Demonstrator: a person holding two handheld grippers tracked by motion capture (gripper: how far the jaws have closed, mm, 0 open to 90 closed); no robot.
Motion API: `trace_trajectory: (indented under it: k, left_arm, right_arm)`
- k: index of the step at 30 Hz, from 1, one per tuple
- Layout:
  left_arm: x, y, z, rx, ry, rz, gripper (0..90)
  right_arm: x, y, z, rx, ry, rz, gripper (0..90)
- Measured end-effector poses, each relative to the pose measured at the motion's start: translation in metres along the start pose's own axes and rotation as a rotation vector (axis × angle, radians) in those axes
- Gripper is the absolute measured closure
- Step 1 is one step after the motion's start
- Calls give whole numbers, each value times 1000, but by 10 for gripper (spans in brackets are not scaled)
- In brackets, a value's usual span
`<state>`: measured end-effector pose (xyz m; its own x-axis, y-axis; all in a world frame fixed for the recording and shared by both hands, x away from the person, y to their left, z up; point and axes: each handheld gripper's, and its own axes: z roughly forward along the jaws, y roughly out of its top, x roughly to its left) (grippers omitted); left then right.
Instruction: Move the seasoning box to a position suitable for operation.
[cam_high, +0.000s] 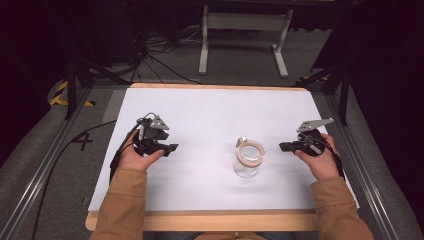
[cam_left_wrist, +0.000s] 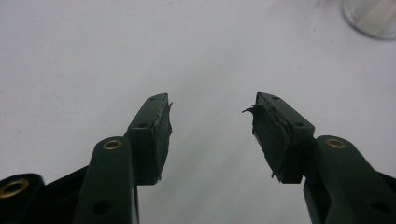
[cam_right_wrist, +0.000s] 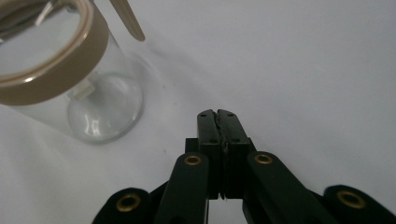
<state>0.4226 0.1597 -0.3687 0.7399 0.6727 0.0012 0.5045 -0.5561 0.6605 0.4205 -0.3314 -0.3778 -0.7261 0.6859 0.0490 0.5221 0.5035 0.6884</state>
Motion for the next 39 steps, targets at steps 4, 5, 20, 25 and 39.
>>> trace_trajectory:
  k: [4,5,20,25,39]
  left_arm:
    - [-2,2,-4,-21,-51,-26,483]
    - [-4,4,-5,-17,-54,-25,479]
    - [-21,14,-15,-25,-120,24,558]
    - [-22,11,-15,-60,-125,-5,560]
    - [-22,9,-13,-75,-150,-34,558]
  right_arm:
    - [0,1,-5,-13,-2,3,890]
    - [0,1,-4,-11,-5,1,885]
    - [26,14,23,5,65,-74,883]
    - [38,16,38,23,78,-99,891]
    - [46,16,46,74,86,-109,898]
